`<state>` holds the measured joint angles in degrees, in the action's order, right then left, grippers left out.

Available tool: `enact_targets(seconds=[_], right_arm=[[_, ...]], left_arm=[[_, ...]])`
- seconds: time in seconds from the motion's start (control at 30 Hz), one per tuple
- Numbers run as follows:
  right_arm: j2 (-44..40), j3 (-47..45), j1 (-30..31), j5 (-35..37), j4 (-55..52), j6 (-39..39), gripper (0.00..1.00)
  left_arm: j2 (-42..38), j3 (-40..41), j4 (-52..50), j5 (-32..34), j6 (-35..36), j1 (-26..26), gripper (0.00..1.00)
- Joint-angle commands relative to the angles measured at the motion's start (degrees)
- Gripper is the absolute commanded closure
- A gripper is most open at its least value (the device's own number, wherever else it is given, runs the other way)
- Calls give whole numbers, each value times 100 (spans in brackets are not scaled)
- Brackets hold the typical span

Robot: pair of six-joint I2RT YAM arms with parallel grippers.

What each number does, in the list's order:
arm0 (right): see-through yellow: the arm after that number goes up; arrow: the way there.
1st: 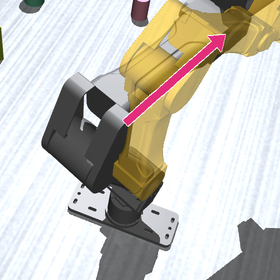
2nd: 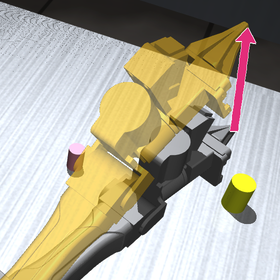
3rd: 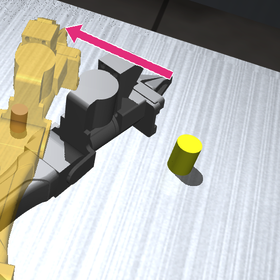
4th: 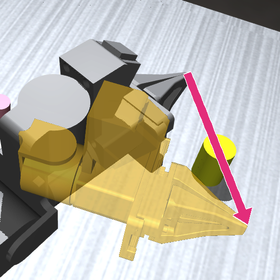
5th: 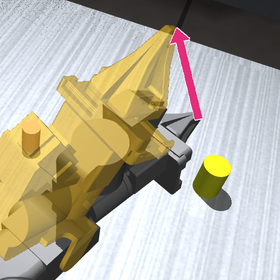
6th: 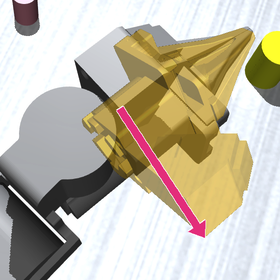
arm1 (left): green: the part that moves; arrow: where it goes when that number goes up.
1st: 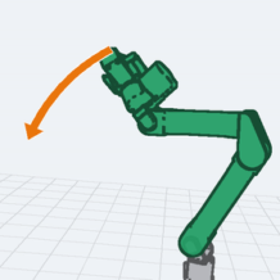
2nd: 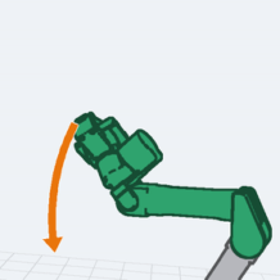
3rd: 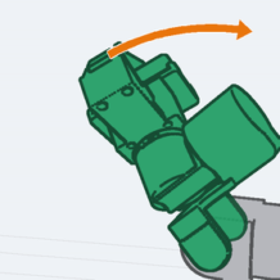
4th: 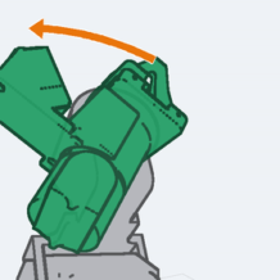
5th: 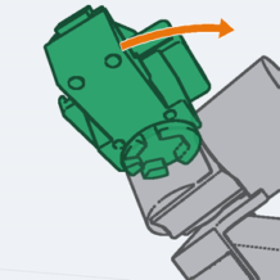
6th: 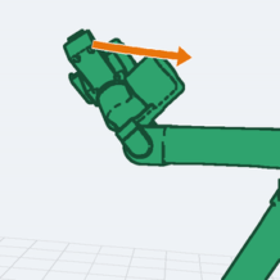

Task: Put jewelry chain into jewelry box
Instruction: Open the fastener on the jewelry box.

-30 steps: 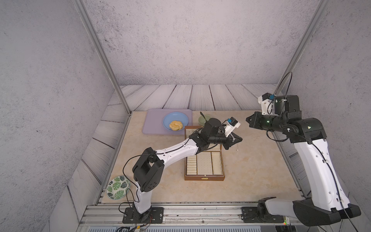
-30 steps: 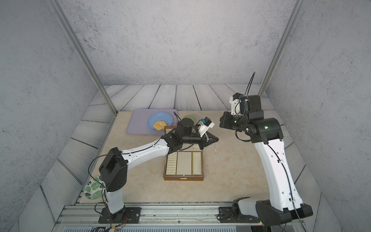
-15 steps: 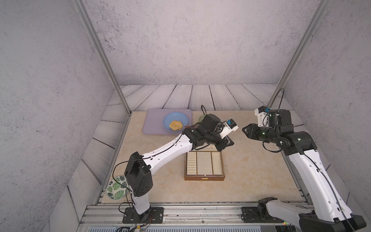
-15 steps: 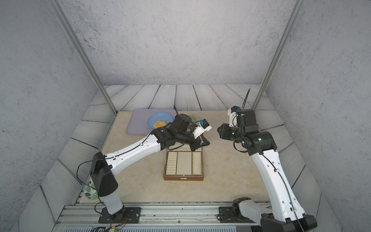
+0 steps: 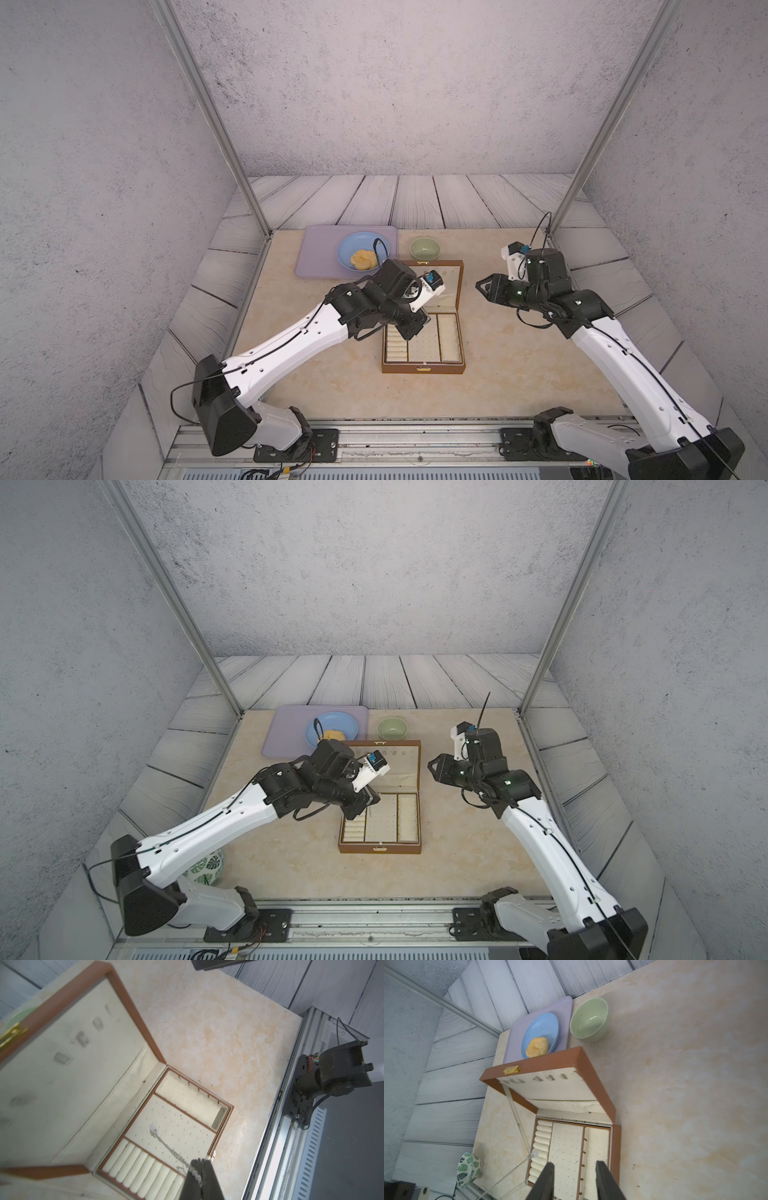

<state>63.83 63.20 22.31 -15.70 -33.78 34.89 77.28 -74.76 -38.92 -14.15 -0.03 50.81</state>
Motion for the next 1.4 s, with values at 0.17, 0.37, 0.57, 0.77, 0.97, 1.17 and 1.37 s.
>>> enact_targets(seconds=[0.17,0.37,0.57,0.77,0.97,1.17,1.37], right_arm=[[504,-328,1281,1442,1783,2017,51],[1242,-240,1596,2103,2548,2944,49],[1906,-41,1673,2246,2920,3503,50],[2179,131,1746,2619,2981,3650,50],[2437,201,1742,2795,3067,3811,50],[2510,167,1742,3090,2950,4062,53],[2654,185,1741,2940,2844,4096,54]], left_arm=[[-982,590,-644,1178,-272,-201,100],[-1588,822,-656,1490,-304,-225,100],[-1923,945,-714,1527,-287,-233,100],[-2087,1033,-696,1468,-242,-238,100],[-2158,1094,-681,1416,-225,-238,100],[-2199,1122,-661,1353,-225,-242,100],[-2204,1130,-651,1344,-216,-238,100]])
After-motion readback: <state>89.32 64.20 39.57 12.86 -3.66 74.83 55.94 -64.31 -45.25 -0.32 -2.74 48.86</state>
